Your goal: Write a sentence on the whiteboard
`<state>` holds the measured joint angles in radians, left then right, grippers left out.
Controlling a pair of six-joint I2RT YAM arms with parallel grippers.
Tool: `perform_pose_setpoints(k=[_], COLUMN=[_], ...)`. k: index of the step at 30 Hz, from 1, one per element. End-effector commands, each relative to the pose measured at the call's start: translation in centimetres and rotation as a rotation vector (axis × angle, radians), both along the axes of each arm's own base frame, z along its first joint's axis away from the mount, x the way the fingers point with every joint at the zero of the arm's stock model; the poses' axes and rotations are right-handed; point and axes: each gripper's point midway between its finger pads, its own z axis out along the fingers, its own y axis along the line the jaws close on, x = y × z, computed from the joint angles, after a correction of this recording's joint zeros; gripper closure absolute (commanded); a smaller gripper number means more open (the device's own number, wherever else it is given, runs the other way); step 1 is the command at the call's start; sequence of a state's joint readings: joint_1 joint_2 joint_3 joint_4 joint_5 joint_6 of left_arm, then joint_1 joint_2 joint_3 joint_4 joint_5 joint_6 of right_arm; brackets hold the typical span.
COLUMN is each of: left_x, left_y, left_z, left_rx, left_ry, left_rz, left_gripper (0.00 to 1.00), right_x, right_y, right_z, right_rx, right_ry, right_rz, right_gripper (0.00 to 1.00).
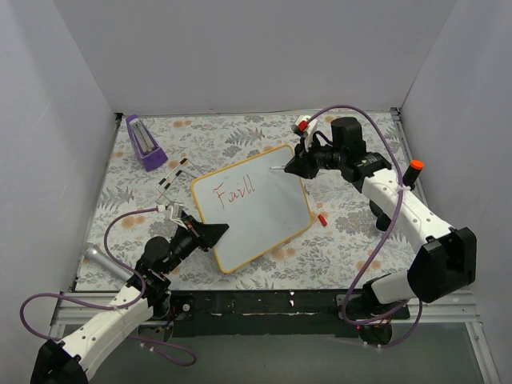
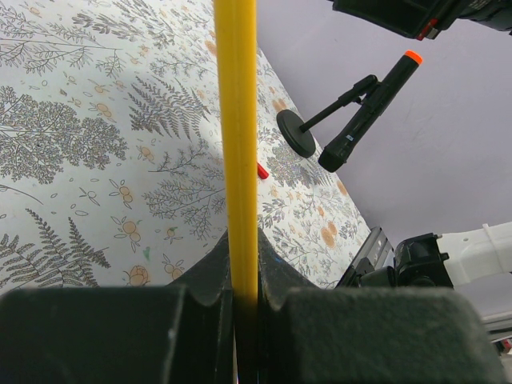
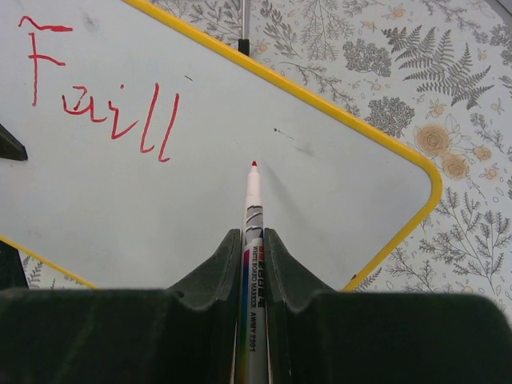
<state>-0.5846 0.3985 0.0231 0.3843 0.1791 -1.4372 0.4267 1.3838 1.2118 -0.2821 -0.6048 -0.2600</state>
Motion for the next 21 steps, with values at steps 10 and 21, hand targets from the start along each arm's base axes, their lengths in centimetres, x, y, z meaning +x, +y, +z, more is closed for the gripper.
perform_pose_setpoints(k=[10, 21], left_x=[-0.1, -0.2], left_y=[-0.3, -0.2], left_z=[4.9, 4.7], left_rx=[-0.090, -0.090], left_ry=[-0.138, -0.138], left_rz=[-0.015, -0.014], left_gripper=[1.00, 1.00], right_x=[1.5, 3.2], right_y=[1.7, 1.4], right_z=[1.3, 0.6], right_rx=[0.037, 0.019], right_ry=[-0.041, -0.026], right_rz=[-0.020, -0.094], right_gripper=[0.99, 0.99])
